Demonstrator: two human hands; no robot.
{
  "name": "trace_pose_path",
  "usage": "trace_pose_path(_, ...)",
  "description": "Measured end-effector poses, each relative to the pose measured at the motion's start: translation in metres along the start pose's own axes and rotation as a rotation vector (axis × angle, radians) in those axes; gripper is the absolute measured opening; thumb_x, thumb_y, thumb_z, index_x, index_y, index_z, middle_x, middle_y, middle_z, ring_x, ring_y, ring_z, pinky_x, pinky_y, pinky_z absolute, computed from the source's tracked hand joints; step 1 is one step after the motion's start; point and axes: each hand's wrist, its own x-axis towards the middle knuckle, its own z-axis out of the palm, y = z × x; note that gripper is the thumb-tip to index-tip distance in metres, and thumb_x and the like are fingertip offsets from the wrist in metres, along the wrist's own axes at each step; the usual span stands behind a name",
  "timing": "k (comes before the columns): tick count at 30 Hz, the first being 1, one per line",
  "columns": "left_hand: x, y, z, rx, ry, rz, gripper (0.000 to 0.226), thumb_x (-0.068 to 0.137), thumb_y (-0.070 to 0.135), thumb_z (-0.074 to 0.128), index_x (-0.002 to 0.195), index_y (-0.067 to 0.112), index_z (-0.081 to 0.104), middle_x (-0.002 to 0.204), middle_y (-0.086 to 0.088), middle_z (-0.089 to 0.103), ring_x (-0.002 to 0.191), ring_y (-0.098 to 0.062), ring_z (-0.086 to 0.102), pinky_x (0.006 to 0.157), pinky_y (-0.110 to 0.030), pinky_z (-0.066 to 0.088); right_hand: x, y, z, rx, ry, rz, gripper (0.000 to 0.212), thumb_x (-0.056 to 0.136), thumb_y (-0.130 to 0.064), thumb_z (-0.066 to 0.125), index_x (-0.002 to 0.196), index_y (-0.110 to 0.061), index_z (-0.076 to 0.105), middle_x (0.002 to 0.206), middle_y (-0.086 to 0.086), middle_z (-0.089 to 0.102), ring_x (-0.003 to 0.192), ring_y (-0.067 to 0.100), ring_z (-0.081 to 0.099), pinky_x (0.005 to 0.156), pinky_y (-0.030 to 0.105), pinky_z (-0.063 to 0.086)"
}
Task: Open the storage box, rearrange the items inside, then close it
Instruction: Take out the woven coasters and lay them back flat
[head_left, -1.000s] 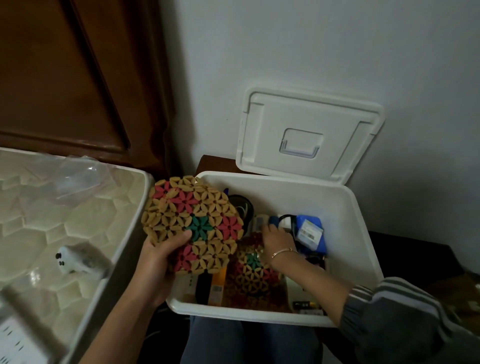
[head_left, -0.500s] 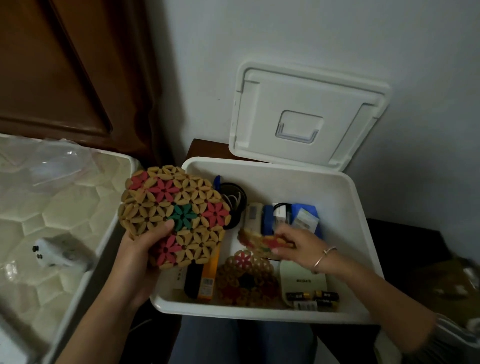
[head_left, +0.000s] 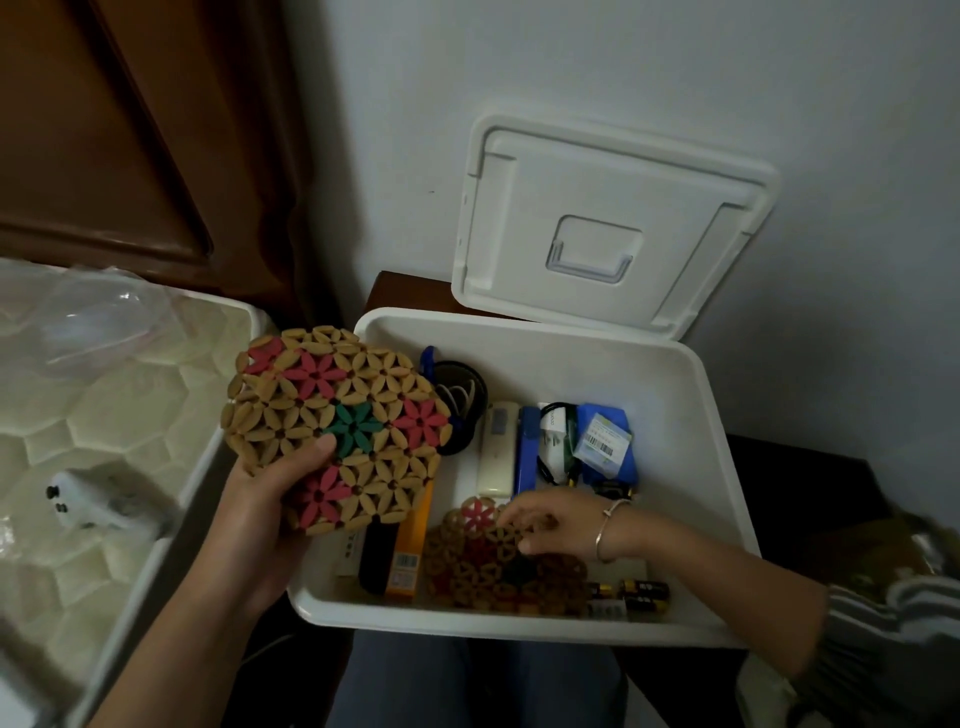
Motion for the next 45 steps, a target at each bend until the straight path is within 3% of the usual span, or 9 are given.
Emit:
trace_pose_path(6, -0.001, 0.001, 0.002, -0.019, 0.000, -0.009, 0.049, 0.075, 0.022, 0.074, 0.123, 0.023, 0.062, 0.124, -0.015, 0.066, 0.110, -0.035, 0.065, 0.077, -0.040, 0.058, 0.062, -0.020, 0.008, -0.420, -0.132, -0.149, 0.068, 0.081, -0.024, 0.069, 0.141, -0.021, 0.038, 0.144, 0.006, 0.041, 0.131, 0.023, 0.036, 0.110, 0.037, 0.031)
trace_pose_path(10, -0.001, -0.001, -0.002, -0.050, 0.010, -0.018, 0.054, 0.077, 0.021, 0.075, 0.129, 0.021, 0.058, 0.127, -0.017, 0.064, 0.114, -0.038, 0.063, 0.081, -0.045, 0.057, 0.089, -0.023, 0.015, -0.632, -0.215, -0.166, 0.077, 0.077, -0.020, 0.071, 0.143, -0.015, 0.033, 0.145, 0.009, 0.032, 0.129, 0.029, 0.033, 0.108, 0.034, 0.031)
trace_pose_path(21, -0.003, 0.002, 0.001, -0.030, 0.016, -0.024, 0.036, 0.078, 0.019, 0.072, 0.112, 0.027, 0.069, 0.122, -0.015, 0.067, 0.109, -0.034, 0.066, 0.076, -0.039, 0.058, 0.098, -0.030, 0.008, -0.773, -0.302, -0.123, 0.067, 0.077, -0.028, 0.072, 0.134, -0.013, 0.040, 0.133, 0.012, 0.036, 0.120, 0.030, 0.033, 0.097, 0.039, 0.033)
trace_pose_path(26, -0.006, 0.004, 0.005, -0.015, 0.020, 0.004, 0.029, 0.082, 0.015, 0.066, 0.106, 0.031, 0.072, 0.119, -0.013, 0.069, 0.106, -0.032, 0.068, 0.074, -0.037, 0.059, 0.087, -0.031, -0.005, -0.643, -0.330, -0.065, 0.079, 0.072, -0.033, 0.079, 0.134, -0.010, 0.034, 0.119, 0.011, 0.051, 0.106, 0.026, 0.049, 0.093, 0.039, 0.045)
trace_pose_path(29, -0.006, 0.004, 0.007, -0.021, 0.033, 0.007, 0.031, 0.084, 0.012, 0.063, 0.109, 0.029, 0.070, 0.118, -0.013, 0.069, 0.106, -0.032, 0.068, 0.073, -0.036, 0.059, 0.075, -0.034, -0.015, -0.632, -0.274, -0.080, 0.073, 0.065, -0.036, 0.082, 0.121, -0.014, 0.041, 0.095, 0.000, 0.050, 0.090, 0.020, 0.048, 0.092, 0.040, 0.043)
trace_pose_path(33, -0.006, 0.005, 0.008, -0.016, 0.015, 0.014, 0.030, 0.084, 0.012, 0.062, 0.104, 0.032, 0.073, 0.117, -0.011, 0.070, 0.105, -0.030, 0.069, 0.072, -0.034, 0.059, 0.058, -0.039, -0.034, -0.642, -0.183, -0.112, 0.059, 0.067, -0.036, 0.080, 0.115, -0.013, 0.053, 0.108, 0.006, 0.062, 0.099, 0.024, 0.055, 0.092, 0.040, 0.040)
trace_pose_path(36, -0.005, 0.004, 0.006, -0.021, 0.012, 0.019, 0.032, 0.084, 0.012, 0.064, 0.112, 0.028, 0.069, 0.118, -0.012, 0.069, 0.106, -0.031, 0.068, 0.073, -0.035, 0.059, 0.038, -0.038, -0.048, -0.633, -0.080, -0.104, 0.044, 0.073, -0.036, 0.076, 0.102, -0.009, 0.058, 0.103, 0.007, 0.061, 0.094, 0.023, 0.055, 0.083, 0.035, 0.045)
trace_pose_path(41, -0.004, 0.002, 0.004, 0.013, 0.016, 0.025, 0.060, 0.076, 0.021, 0.073, 0.133, 0.019, 0.053, 0.124, -0.012, 0.067, 0.112, -0.032, 0.065, 0.078, -0.038, 0.058, -0.011, -0.030, -0.063, -0.299, 0.217, -0.073, 0.026, 0.076, -0.026, 0.076, 0.088, -0.009, 0.061, 0.080, -0.001, 0.061, 0.077, 0.007, 0.057, 0.068, 0.021, 0.042)
trace_pose_path(45, -0.004, 0.003, 0.008, 0.046, 0.009, 0.023, 0.051, 0.082, 0.017, 0.071, 0.130, 0.019, 0.055, 0.122, -0.011, 0.068, 0.110, -0.031, 0.066, 0.078, -0.037, 0.059, -0.054, -0.025, -0.062, 0.131, 0.548, -0.122, 0.022, 0.076, -0.017, 0.077, 0.077, -0.028, 0.058, 0.070, -0.011, 0.061, 0.067, -0.004, 0.058, 0.062, 0.013, 0.046)
